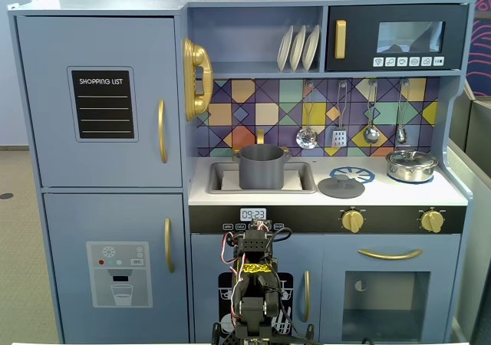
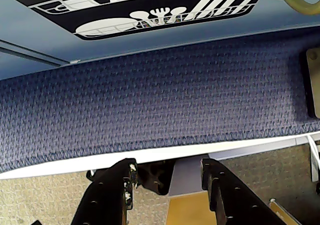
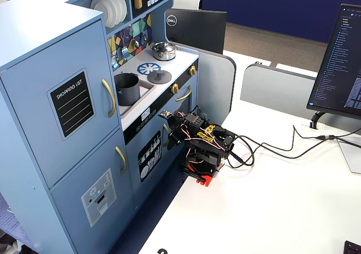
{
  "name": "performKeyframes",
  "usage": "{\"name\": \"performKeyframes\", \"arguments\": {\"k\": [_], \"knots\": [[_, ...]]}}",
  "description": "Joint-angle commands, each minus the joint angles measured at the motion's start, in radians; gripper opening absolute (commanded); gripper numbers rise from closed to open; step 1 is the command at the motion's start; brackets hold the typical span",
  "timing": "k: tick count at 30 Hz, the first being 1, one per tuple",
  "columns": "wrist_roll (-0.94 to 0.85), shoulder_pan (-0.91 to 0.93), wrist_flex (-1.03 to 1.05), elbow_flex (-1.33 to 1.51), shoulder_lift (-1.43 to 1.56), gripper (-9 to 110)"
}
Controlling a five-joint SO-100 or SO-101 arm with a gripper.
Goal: Pick up the lid from the counter and put it on the gray recipient
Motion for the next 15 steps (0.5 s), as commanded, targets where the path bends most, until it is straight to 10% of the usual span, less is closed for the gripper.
{"name": "performKeyframes", "arguments": {"k": [1,15], "knots": [[-0.049,0.015,0.175,0.005,-0.005,0],[-0.114,0.034,0.094,-0.003,-0.006,0]]}}
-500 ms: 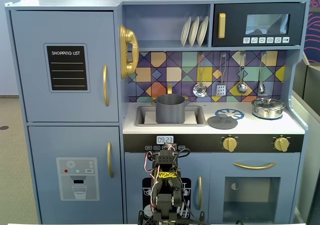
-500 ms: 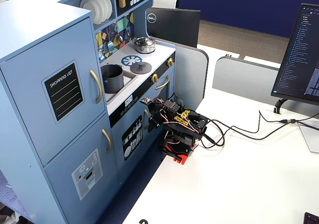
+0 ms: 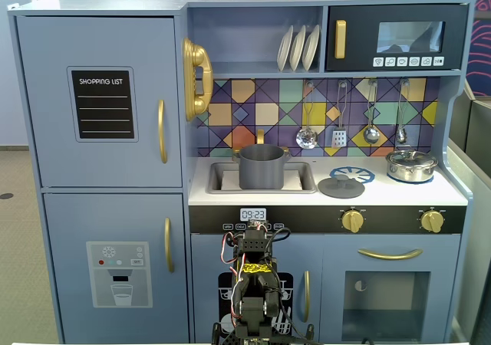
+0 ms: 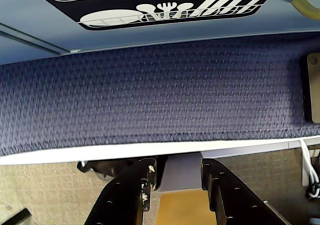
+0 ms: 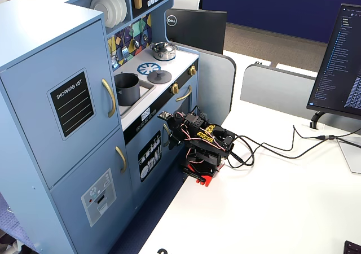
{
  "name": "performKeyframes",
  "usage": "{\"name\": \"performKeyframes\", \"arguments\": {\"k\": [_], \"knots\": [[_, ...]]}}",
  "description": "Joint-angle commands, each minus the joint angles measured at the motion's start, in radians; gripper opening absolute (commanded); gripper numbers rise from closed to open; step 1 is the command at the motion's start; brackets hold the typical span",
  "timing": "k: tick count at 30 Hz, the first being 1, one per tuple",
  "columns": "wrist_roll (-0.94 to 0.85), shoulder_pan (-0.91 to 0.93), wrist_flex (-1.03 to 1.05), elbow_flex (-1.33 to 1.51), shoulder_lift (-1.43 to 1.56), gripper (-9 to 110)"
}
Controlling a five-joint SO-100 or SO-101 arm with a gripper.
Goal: Pick up the lid from the counter and put it on the gray recipient
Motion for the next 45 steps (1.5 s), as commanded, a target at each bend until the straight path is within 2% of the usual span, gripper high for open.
{"name": "performKeyframes", "arguments": {"k": [1,5,10,15,18,21,25,27,29,36,41,45], "knots": [[-0.04,0.029,0.097,-0.023,-0.006,0],[-0.018,0.009,0.092,-0.172,-0.097,0],[-0.025,0.018,0.064,-0.526,-0.314,0],[-0.106,0.132,-0.015,-0.851,-0.463,0],[-0.084,0.256,-0.202,-0.943,-0.494,0],[-0.146,0.385,-0.479,-0.916,-0.494,0],[-0.109,0.506,-1.083,-0.669,-0.465,0],[-0.123,0.551,-1.29,-0.595,-0.509,0],[-0.124,0.588,-1.367,-0.574,-0.557,0],[-0.051,0.617,-1.428,-0.574,-0.646,0],[0.017,0.637,-1.522,-0.531,-0.69,24],[0.003,0.635,-1.637,-0.482,-0.742,31]]}}
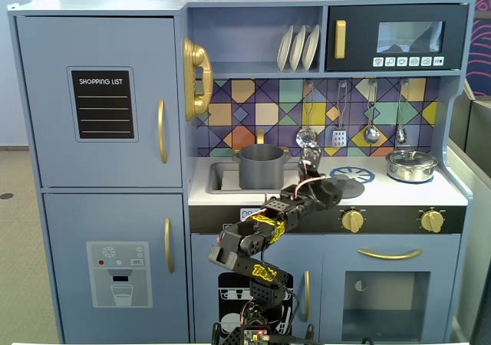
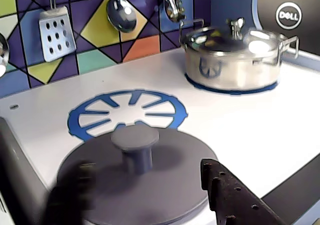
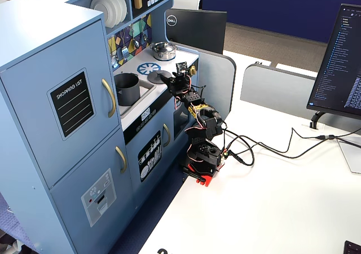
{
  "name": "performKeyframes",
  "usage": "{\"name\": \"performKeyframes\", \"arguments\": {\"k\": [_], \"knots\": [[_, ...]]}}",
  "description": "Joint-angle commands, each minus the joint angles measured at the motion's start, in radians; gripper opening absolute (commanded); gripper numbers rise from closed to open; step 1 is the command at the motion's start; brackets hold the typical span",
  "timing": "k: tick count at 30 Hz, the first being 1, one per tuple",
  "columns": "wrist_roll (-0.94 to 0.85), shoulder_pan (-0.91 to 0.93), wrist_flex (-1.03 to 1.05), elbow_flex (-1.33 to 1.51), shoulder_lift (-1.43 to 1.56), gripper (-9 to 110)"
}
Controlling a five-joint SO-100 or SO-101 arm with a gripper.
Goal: Pick up the lid from the counter and put it on the gray recipient
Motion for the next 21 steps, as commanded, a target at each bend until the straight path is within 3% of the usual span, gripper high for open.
{"name": "performKeyframes", "arguments": {"k": [1,21], "knots": [[0.002,0.008,-0.124,-0.003,-0.049,32],[0.003,-0.014,-0.227,-0.279,-0.433,31]]}}
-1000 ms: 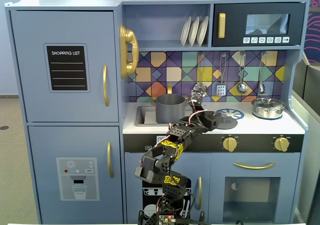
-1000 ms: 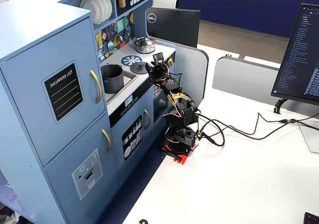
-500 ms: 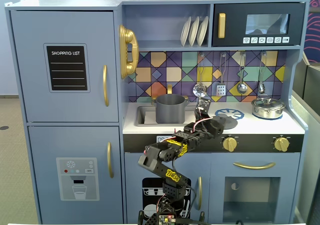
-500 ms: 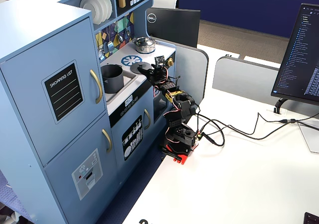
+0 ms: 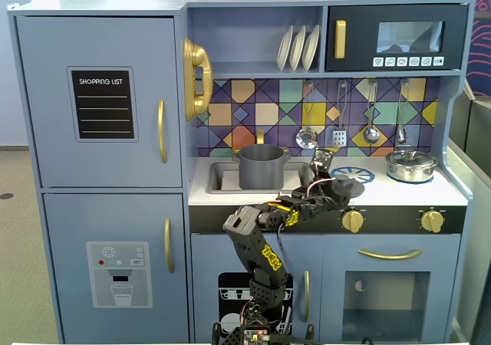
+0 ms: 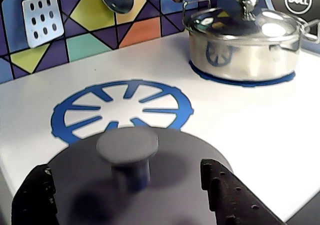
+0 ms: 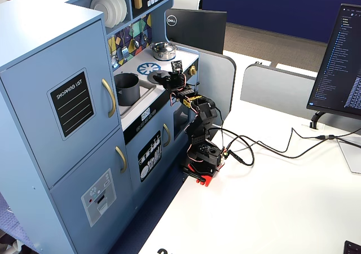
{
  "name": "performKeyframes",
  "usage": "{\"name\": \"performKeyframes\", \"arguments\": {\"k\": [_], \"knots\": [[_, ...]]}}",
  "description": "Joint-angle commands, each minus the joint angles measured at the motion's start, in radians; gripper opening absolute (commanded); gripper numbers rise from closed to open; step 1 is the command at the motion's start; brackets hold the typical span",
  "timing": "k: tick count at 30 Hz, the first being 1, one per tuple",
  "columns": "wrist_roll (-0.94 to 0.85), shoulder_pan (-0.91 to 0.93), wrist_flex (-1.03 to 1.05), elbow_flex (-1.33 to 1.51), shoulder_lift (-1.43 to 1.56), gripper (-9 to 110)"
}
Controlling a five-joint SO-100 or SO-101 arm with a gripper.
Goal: Pick up the lid from the counter and put it on the gray recipient
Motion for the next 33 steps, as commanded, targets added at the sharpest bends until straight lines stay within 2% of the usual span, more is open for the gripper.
{"name": "performKeyframes", "arguments": {"k": [1,19,22,26,33], "knots": [[0.003,-0.008,-0.044,-0.1,-0.035,31],[0.017,-0.029,-0.08,-0.25,-0.249,26],[0.008,-0.035,-0.074,-0.25,-0.268,19],[-0.009,-0.049,-0.063,-0.245,-0.284,0],[-0.002,-0.055,-0.067,-0.244,-0.282,0]]}}
